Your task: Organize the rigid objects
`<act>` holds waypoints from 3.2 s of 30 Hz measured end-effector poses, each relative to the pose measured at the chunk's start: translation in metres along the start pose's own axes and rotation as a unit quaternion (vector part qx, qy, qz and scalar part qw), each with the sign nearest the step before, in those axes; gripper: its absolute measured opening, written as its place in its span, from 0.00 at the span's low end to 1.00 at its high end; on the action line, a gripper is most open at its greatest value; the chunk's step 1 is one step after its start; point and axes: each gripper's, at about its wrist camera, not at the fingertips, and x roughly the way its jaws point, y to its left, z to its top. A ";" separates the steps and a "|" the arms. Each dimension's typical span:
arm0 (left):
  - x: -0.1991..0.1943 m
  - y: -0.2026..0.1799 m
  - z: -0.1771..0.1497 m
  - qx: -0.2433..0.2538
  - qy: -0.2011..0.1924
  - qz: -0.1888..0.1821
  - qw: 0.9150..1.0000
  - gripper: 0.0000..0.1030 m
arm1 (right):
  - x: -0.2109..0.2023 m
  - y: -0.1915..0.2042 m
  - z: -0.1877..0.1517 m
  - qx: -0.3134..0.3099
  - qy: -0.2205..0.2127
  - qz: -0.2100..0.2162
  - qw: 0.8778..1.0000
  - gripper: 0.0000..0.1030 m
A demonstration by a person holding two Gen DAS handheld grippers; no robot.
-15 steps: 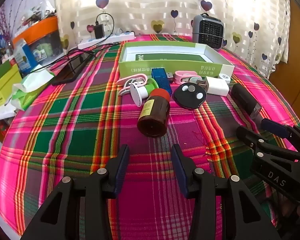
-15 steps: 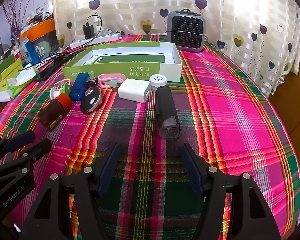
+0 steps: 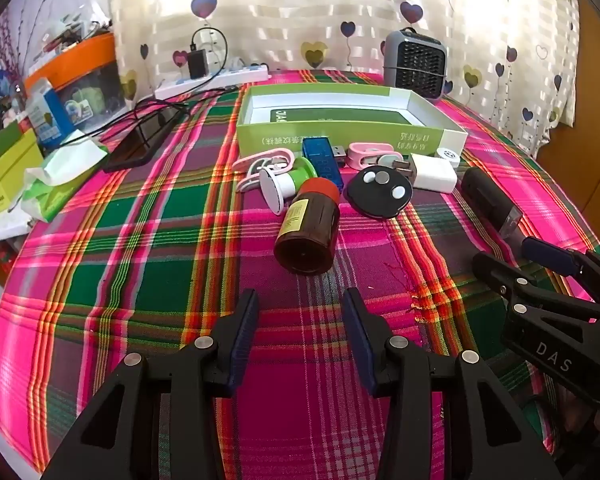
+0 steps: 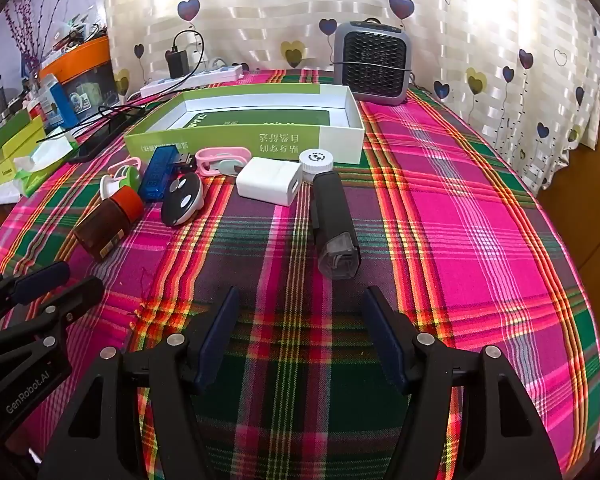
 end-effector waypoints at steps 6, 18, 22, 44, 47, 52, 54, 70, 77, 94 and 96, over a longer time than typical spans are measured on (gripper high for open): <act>0.000 0.000 0.000 0.000 0.000 0.000 1.000 0.41 | 0.000 0.000 0.000 0.000 0.000 0.000 1.000 0.63; 0.000 0.000 0.000 0.000 -0.001 0.000 1.000 0.41 | 0.000 0.000 0.000 0.000 0.000 0.000 1.000 0.62; 0.000 0.000 0.000 0.000 -0.001 0.000 1.000 0.41 | 0.000 0.000 0.000 0.000 0.000 0.000 1.000 0.62; 0.000 0.000 0.005 0.007 0.003 -0.013 1.000 0.41 | -0.001 -0.001 0.000 -0.008 0.001 0.007 1.000 0.63; 0.003 0.003 0.009 0.013 0.007 -0.018 1.000 0.41 | -0.001 -0.004 0.001 -0.014 0.003 0.014 1.000 0.62; 0.003 0.006 0.008 0.018 0.015 -0.035 0.999 0.41 | 0.000 -0.012 0.001 -0.010 0.004 0.011 1.000 0.63; 0.003 0.010 0.010 0.012 0.016 -0.050 0.999 0.41 | 0.000 -0.018 0.002 -0.008 0.005 0.009 1.000 0.63; 0.023 0.020 0.037 -0.006 0.033 -0.086 0.996 0.41 | 0.025 -0.032 0.034 -0.032 0.041 0.024 0.998 0.63; 0.035 0.017 0.049 0.002 0.040 -0.079 0.996 0.41 | 0.036 -0.032 0.046 -0.028 0.047 0.026 0.998 0.63; 0.042 0.017 0.057 -0.003 0.041 -0.079 0.996 0.32 | 0.042 -0.034 0.055 -0.030 0.042 0.029 0.998 0.53; 0.043 0.017 0.057 -0.003 0.041 -0.079 0.996 0.31 | 0.042 -0.035 0.055 -0.029 0.042 0.028 0.998 0.50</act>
